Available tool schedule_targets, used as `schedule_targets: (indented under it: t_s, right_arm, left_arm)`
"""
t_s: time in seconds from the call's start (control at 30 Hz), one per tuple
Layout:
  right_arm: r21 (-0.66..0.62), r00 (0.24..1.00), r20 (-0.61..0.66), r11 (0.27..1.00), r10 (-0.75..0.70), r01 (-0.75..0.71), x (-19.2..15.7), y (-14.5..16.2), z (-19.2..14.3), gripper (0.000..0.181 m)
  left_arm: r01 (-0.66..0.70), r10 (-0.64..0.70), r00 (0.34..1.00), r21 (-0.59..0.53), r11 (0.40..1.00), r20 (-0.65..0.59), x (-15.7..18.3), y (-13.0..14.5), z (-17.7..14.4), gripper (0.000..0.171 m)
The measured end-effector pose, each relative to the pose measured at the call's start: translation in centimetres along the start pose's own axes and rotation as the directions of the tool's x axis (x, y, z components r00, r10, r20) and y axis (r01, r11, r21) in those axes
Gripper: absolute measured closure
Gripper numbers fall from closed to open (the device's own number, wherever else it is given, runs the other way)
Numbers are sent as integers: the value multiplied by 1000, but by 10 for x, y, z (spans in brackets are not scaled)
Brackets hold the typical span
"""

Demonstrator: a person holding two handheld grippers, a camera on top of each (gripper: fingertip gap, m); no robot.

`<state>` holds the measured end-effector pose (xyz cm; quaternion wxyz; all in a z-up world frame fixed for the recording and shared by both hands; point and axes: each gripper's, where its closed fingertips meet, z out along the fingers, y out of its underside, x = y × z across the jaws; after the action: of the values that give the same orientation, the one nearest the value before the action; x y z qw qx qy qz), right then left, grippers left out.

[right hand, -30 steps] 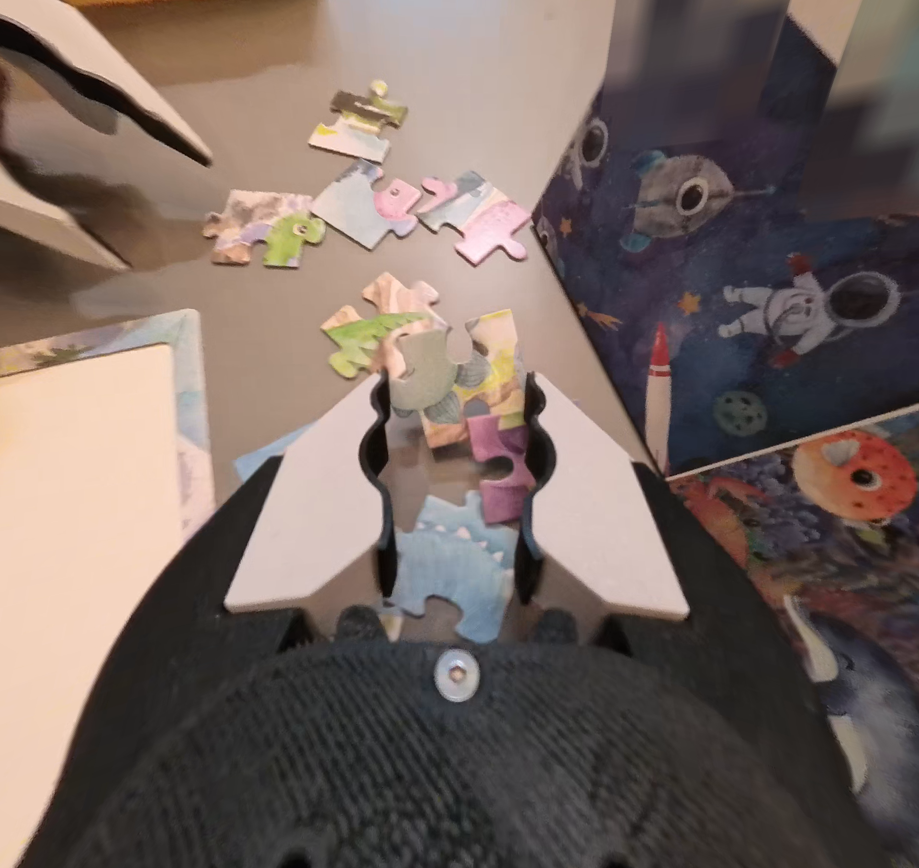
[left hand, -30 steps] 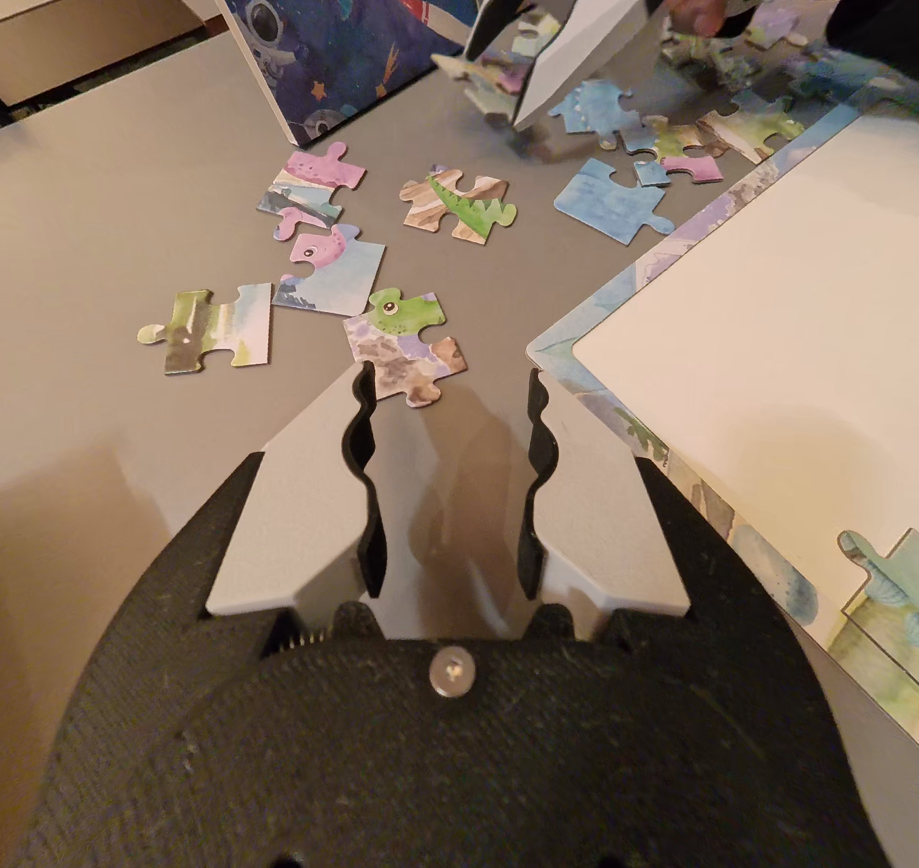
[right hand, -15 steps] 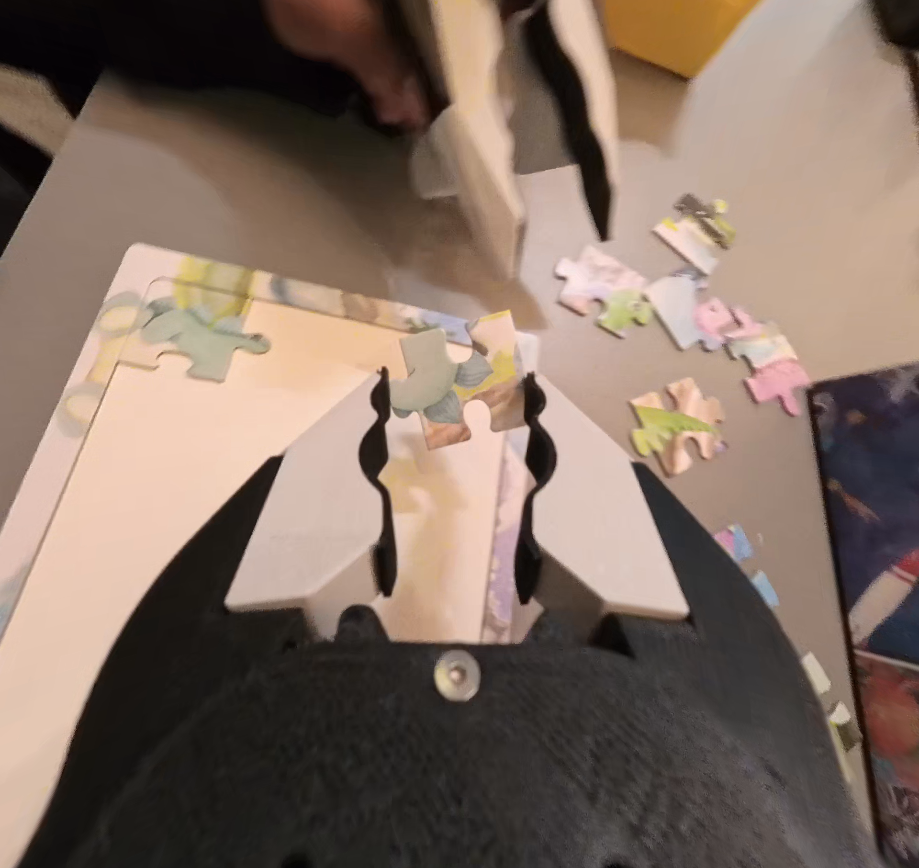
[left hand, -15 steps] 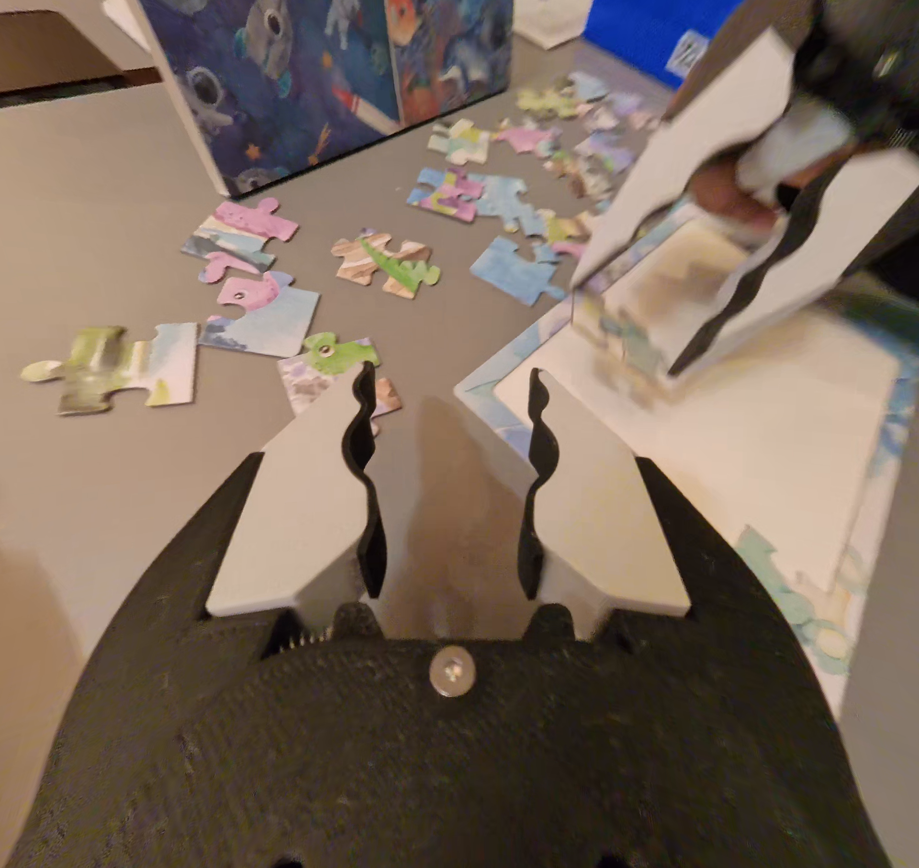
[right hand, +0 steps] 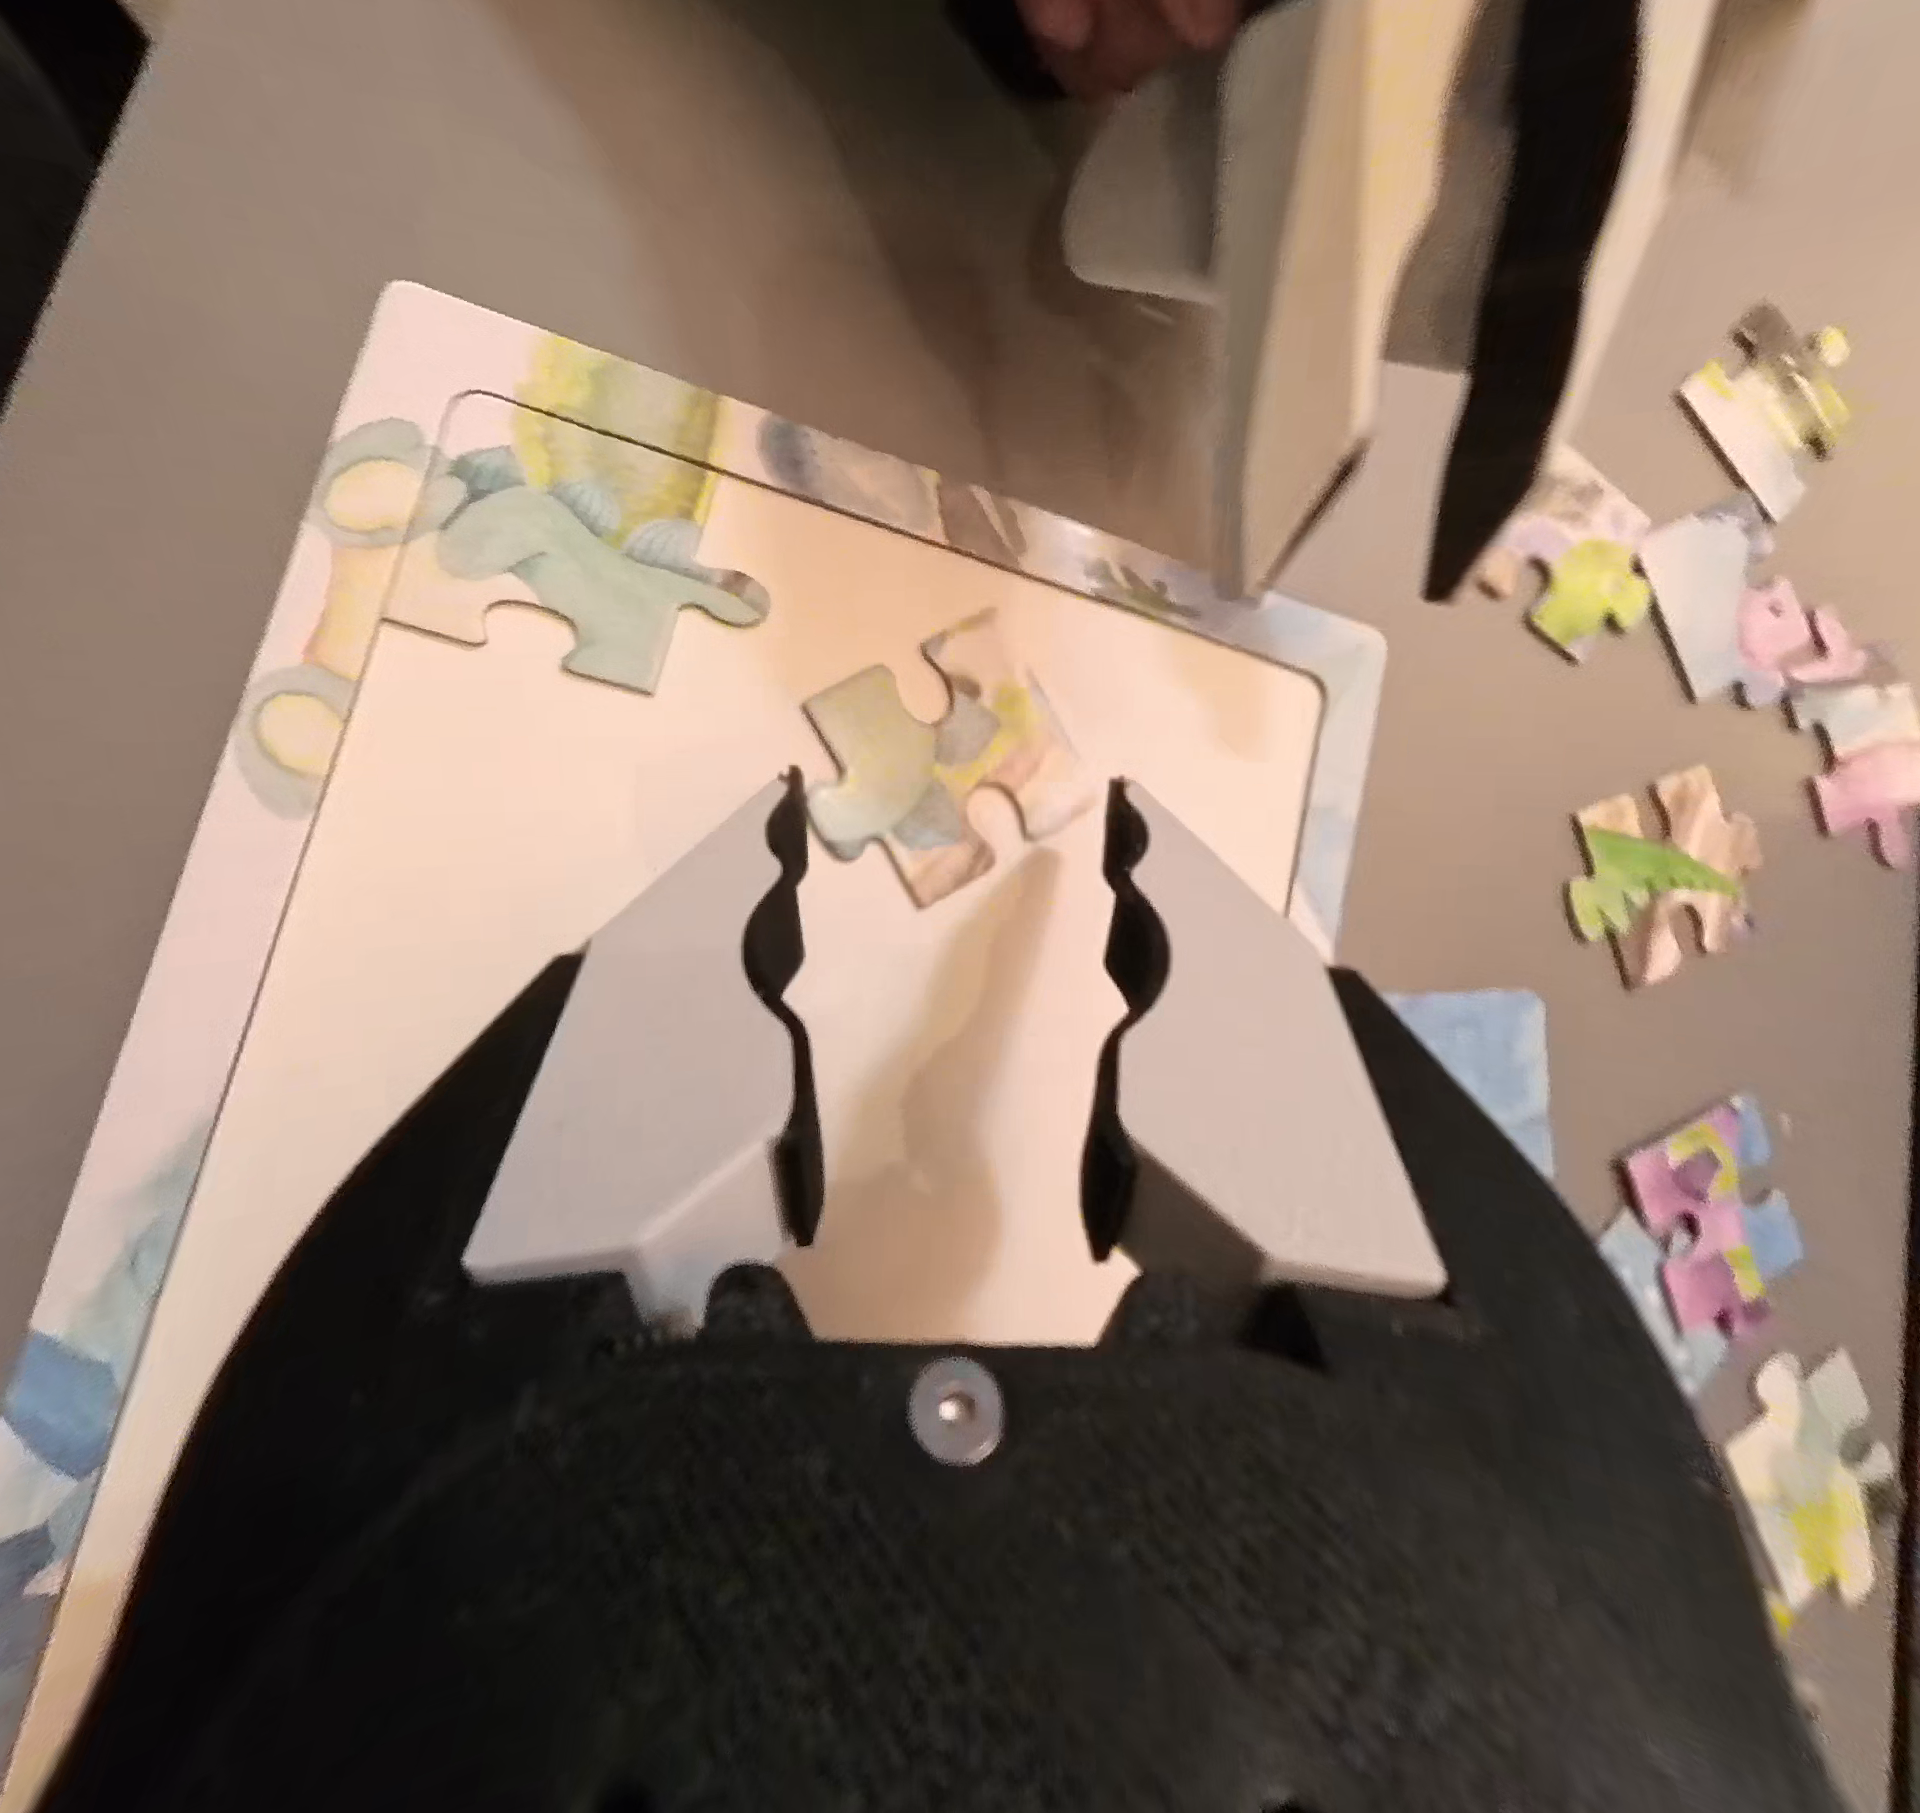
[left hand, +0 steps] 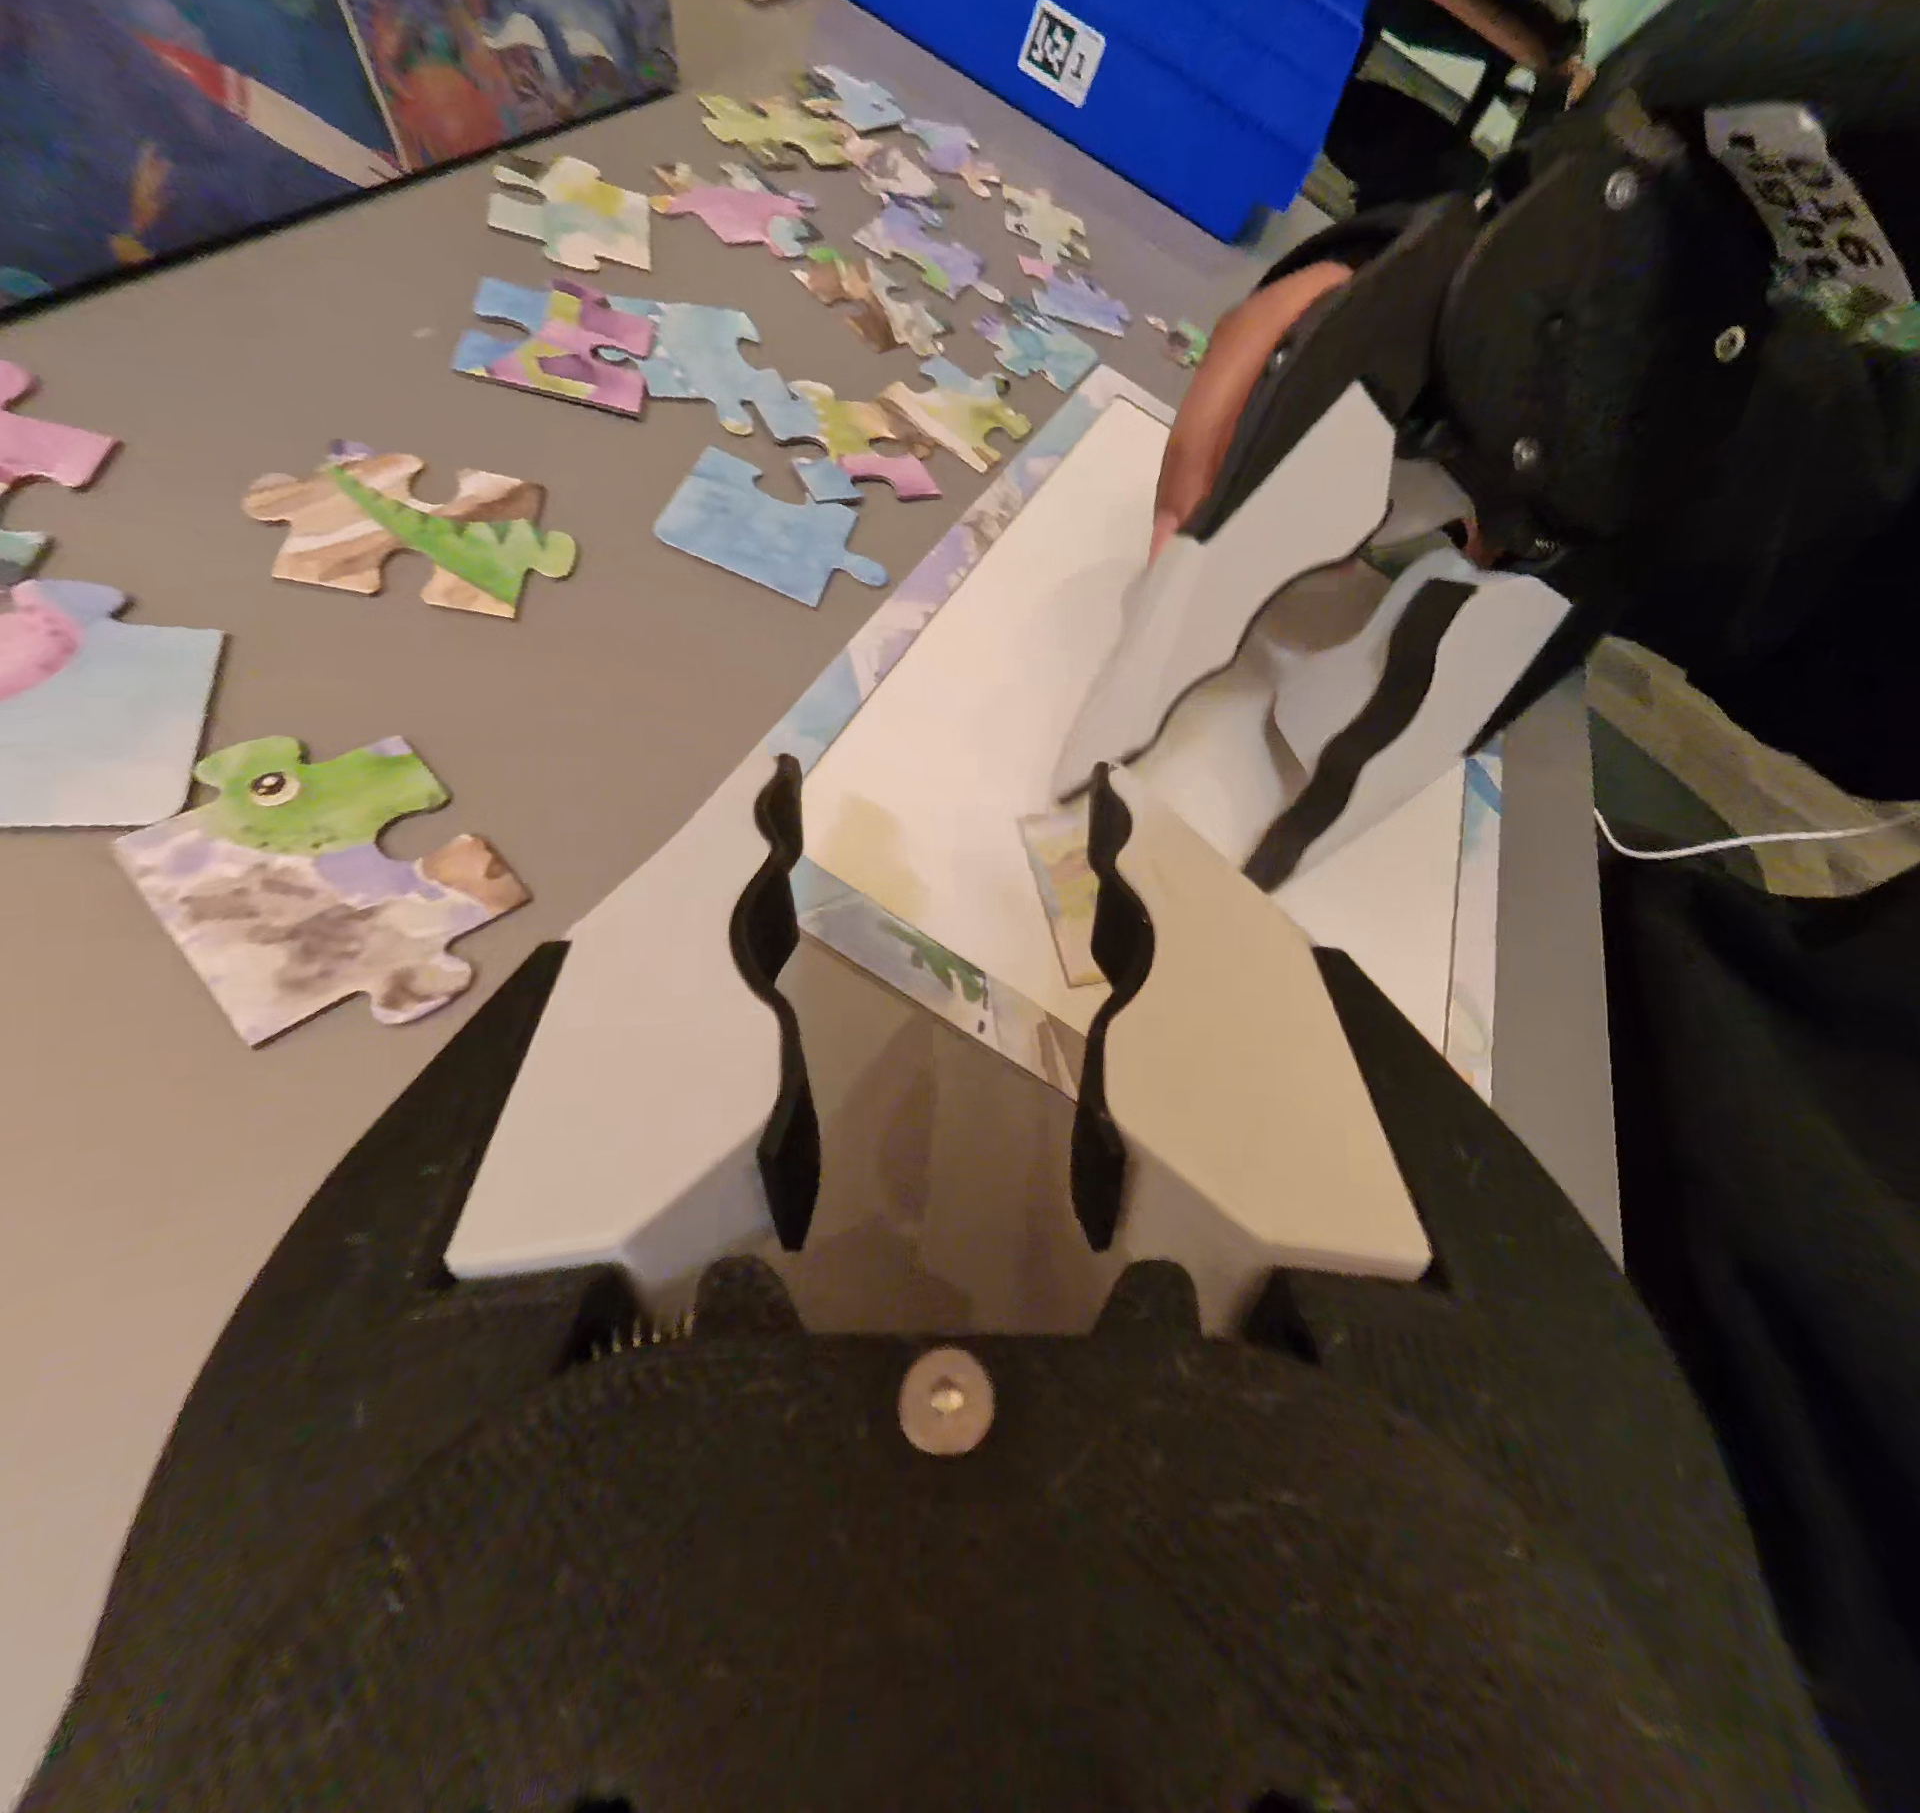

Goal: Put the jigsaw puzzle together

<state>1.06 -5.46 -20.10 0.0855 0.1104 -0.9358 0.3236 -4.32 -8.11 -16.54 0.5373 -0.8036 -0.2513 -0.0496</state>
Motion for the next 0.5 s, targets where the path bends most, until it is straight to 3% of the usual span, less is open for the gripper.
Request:
schedule_targets:
  t_s: [0.23, 0.5]
  right_arm:
    - [44, 967, -66, 969, 246, -243, 3, 12, -2, 131]
    - [97, 929, -88, 931, 359, -351, 15, 13, -10, 140]
  left_arm:
    - [-38, 35, 999, -72, 997, -42, 10, 10, 7, 125]
    - [0, 0, 1000, -62, 998, -1, 1, 9, 6, 126]
